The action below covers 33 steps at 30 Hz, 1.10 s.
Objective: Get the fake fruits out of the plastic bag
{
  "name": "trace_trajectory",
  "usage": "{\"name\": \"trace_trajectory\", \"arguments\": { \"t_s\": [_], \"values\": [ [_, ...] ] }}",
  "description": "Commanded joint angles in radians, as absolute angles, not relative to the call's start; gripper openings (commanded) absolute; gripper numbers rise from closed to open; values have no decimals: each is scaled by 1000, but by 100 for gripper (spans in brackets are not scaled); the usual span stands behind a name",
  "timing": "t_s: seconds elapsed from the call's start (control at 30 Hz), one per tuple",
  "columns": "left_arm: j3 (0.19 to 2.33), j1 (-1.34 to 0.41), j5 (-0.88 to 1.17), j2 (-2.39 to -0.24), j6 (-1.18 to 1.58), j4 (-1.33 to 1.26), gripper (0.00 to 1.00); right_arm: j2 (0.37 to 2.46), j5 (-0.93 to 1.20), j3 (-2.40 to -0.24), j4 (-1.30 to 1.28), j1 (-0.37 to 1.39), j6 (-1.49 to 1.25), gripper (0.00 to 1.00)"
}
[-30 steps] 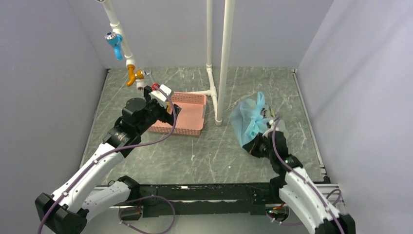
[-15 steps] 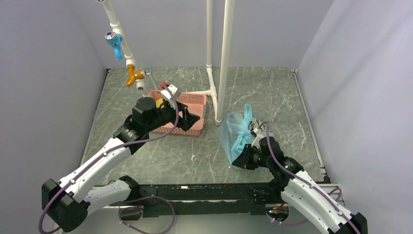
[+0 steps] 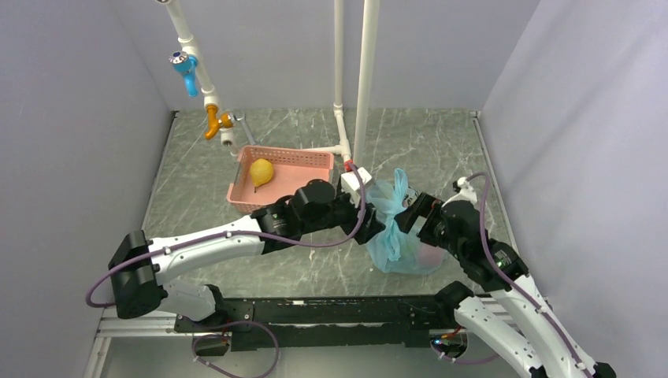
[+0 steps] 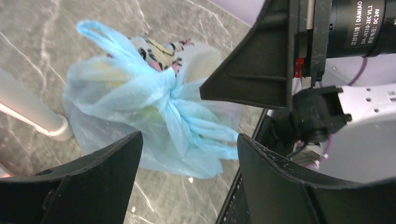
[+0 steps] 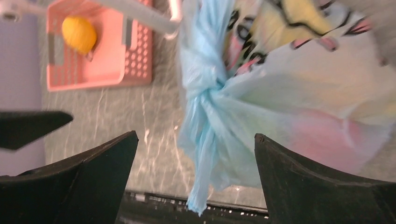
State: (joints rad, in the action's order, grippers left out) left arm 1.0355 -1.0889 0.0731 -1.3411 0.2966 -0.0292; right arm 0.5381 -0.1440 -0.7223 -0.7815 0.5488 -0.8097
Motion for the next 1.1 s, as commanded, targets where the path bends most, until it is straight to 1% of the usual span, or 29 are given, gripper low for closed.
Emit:
{"name": "trace_trajectory", "arguments": {
  "t_s": [0.0, 0.07, 0.13, 0.17, 0.23, 0.27, 0.33, 0.37, 0.47, 0.53, 0.57, 0.67, 0.73, 0.77, 0.8, 0.9, 1.07],
  "values": [
    [1127, -1122, -70, -1363, 218, -2, 79, 640, -361, -842, -873, 536, -814, 99],
    [1110, -1136, -63, -1364, 227, -20, 79, 670, -362, -882, -846, 516, -778, 99],
    [1082, -1150, -32, -1364, 253, -55, 82, 698, -338, -913, -813, 464, -736, 98],
    [1065, -1159, -15, -1363, 272, -74, 84, 714, -293, -923, -793, 408, -711, 98],
    [1022, -1175, 3, -1357, 311, -120, 86, 755, -108, -913, -729, 242, -643, 94],
    [1005, -1182, 7, -1353, 326, -139, 85, 781, 29, -897, -694, 146, -605, 89],
    [992, -1185, 2, -1353, 335, -146, 83, 830, 266, -861, -639, -21, -543, 69],
    [1006, -1184, -27, -1358, 332, -121, 82, 844, 328, -845, -629, -43, -534, 62],
    [1136, -1180, -104, -1429, 278, 63, 78, 800, 417, -779, -602, -48, -570, 54],
    [1234, -1180, -123, -1494, 225, 156, 79, 734, 407, -748, -619, -48, -603, 44],
    [1272, -1180, -128, -1529, 193, 184, 80, 691, 396, -737, -635, -49, -625, 41],
    [1355, -1177, -184, -1614, 168, 231, 84, 655, 382, -730, -694, -48, -631, 40],
    [1376, -1172, -205, -1648, 156, 215, 86, 658, 406, -720, -715, -49, -611, 40],
    [1381, -1169, -204, -1661, 149, 198, 86, 660, 410, -714, -720, -47, -600, 40],
    [1393, -1165, -203, -1680, 143, 183, 83, 660, 418, -704, -714, -48, -587, 41],
    [1454, -1156, -199, -1733, 120, 202, 79, 669, 473, -672, -659, -48, -540, 42],
    [1521, -1148, -169, -1794, 85, 225, 80, 690, 476, -650, -630, -48, -534, 43]
  ]
}}
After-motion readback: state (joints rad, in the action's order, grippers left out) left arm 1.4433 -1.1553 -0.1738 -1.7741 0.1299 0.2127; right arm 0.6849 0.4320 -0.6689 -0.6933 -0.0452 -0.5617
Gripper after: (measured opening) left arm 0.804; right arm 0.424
